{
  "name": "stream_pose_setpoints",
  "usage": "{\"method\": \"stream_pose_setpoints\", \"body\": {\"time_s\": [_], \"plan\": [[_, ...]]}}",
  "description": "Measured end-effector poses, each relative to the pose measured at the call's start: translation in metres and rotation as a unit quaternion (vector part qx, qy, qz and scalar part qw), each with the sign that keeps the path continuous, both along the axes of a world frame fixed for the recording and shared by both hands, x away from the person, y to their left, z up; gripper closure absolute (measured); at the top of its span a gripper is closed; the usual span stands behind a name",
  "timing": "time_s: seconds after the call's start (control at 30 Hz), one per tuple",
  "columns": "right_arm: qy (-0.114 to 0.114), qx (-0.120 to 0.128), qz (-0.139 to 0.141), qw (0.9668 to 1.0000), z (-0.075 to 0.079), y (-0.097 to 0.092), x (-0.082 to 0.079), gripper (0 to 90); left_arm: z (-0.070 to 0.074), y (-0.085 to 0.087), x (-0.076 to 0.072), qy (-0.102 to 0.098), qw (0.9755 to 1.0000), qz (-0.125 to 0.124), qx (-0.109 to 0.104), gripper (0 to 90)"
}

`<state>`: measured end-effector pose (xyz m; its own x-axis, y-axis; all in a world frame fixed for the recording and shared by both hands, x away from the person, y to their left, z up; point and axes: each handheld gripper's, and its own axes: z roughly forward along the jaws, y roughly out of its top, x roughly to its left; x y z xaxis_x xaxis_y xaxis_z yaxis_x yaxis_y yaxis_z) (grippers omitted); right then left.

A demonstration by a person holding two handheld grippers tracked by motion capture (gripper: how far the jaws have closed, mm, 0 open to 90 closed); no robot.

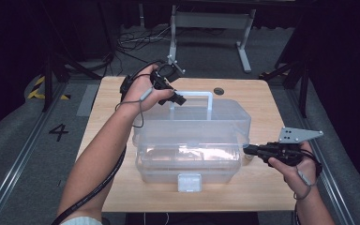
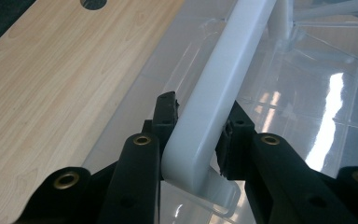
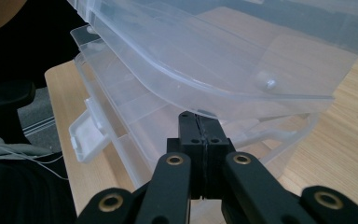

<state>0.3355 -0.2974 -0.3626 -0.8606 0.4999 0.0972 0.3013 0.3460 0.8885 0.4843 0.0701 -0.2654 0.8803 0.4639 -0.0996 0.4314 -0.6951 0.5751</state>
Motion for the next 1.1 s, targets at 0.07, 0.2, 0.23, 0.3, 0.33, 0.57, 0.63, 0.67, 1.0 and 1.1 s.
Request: {"method": "stream_pose_setpoints", "body": {"time_s": [0.07, 0.2, 0.23, 0.3, 0.33, 0.57, 0.63, 0.67, 1.0, 1.1], "plan": [[0.002, 0.002, 0.000, 1.0000, 0.000, 0.000, 0.000, 90.0, 0.000, 0.000, 0.000, 0.001, 1.0000, 0.000, 0.001, 72.5], [0.003, 0.006, -0.004, 1.0000, -0.001, -0.001, 0.001, 90.0, 0.005, -0.001, -0.005, -0.007, 0.9999, -0.007, 0.006, 72.8], [0.002, 0.009, -0.006, 0.9999, -0.001, -0.001, 0.001, 90.0, 0.006, -0.002, -0.007, -0.008, 0.9999, -0.009, 0.007, 72.8], [0.003, 0.013, -0.007, 0.9999, -0.001, -0.001, 0.001, 90.0, 0.007, -0.003, -0.010, -0.015, 0.9997, -0.012, 0.015, 72.7], [0.003, 0.012, -0.008, 0.9999, 0.000, -0.001, 0.001, 90.0, 0.008, -0.003, -0.011, -0.018, 0.9996, -0.013, 0.017, 72.6], [0.002, 0.009, -0.011, 0.9999, 0.000, -0.001, 0.001, 90.0, 0.009, -0.002, -0.013, -0.021, 0.9996, -0.013, 0.010, 72.0], [0.003, 0.010, -0.010, 0.9999, 0.000, 0.000, 0.001, 90.0, 0.008, -0.002, -0.013, -0.022, 0.9996, -0.012, 0.009, 71.8], [0.003, 0.010, -0.010, 0.9999, 0.000, 0.000, 0.001, 90.0, 0.008, -0.002, -0.013, -0.026, 0.9996, -0.010, 0.009, 71.5], [-0.001, 0.008, -0.003, 1.0000, 0.001, 0.003, 0.004, 90.0, 0.031, 0.004, -0.031, -0.096, 0.9949, 0.017, -0.029, 41.2], [-0.003, 0.009, -0.002, 1.0000, 0.003, 0.004, 0.006, 90.0, 0.040, 0.011, -0.038, -0.099, 0.9936, 0.024, -0.048, 42.9]]}}
